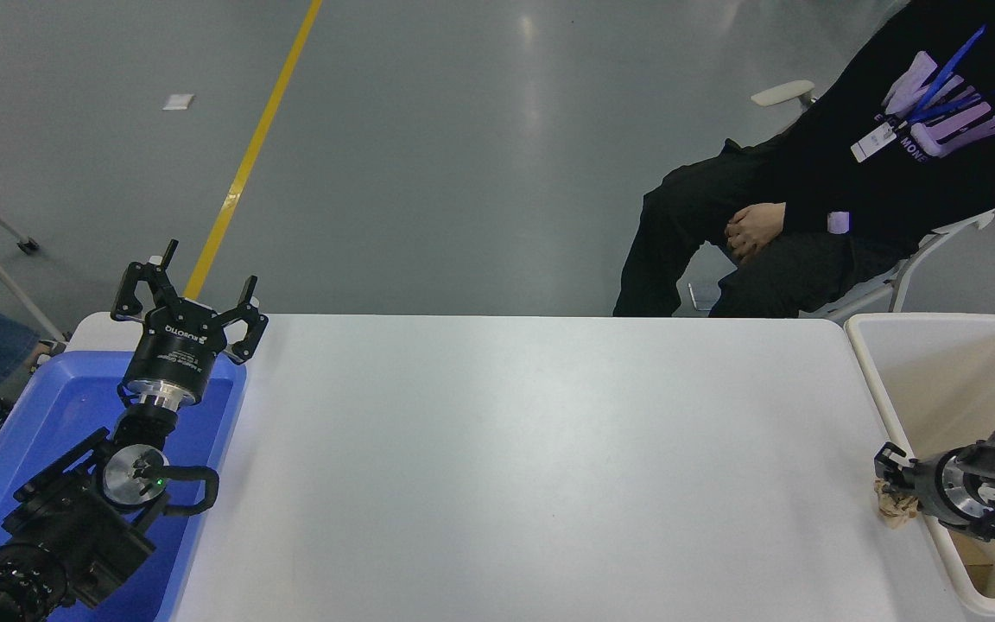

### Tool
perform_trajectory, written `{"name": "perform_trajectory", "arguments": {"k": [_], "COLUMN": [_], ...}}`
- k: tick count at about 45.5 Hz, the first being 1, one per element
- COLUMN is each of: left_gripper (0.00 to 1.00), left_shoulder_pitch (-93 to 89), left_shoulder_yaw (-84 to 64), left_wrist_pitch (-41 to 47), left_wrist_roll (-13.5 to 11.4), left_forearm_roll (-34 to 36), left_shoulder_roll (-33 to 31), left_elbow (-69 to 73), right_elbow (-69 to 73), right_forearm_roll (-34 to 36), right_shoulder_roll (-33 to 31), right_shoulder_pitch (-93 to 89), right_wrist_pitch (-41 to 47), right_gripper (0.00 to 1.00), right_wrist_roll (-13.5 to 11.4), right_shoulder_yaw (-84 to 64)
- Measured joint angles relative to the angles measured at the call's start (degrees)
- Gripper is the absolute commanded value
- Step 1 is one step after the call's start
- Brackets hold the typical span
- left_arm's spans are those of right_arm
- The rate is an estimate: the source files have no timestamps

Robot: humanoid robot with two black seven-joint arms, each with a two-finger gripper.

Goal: Pick up paper ball place in dustbin

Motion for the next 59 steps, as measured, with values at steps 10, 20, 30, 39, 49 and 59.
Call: {"name": "perform_trajectory", "arguments": {"k": [10,20,30,39,49,59], "left_gripper": [0.98,0.98,0.98,0.98,0.98,0.98], "left_shoulder_pitch": [0.0,0.0,0.0,0.0,0.0,0.0], "left_shoulder_yaw": [0.0,0.0,0.0,0.0,0.0,0.0], "left_wrist_pitch": [0.0,0.0,0.0,0.0,-0.1,-0.1], "left_wrist_roll": [0.0,0.0,0.0,0.0,0.0,0.0], "left_forearm_roll": [0.0,0.0,0.0,0.1,0.1,0.1], "left_shoulder_roll": [0.0,0.0,0.0,0.0,0.0,0.0], "left_elbow": [0.0,0.0,0.0,0.0,-0.1,0.0], "right_elbow": [0.1,1.2,4.2,9.1,18.5,28.2], "right_forearm_roll": [0.0,0.0,-0.9,-3.6,-6.7,-8.3], "right_shoulder_roll": [-0.4,-1.0,-3.1,-5.3,-7.7,-8.7], "right_shoulder_pitch": [-0.1,0.2,2.5,6.8,14.8,25.6], "right_wrist_pitch": [0.0,-0.1,0.0,0.0,0.0,0.3], "right_gripper": [0.00,0.00,0.00,0.00,0.00,0.00], "right_wrist_roll": [0.0,0.1,0.3,0.5,0.5,0.6], "right_shoulder_yaw": [0.4,0.5,-0.2,-2.0,-5.9,-12.6]}}
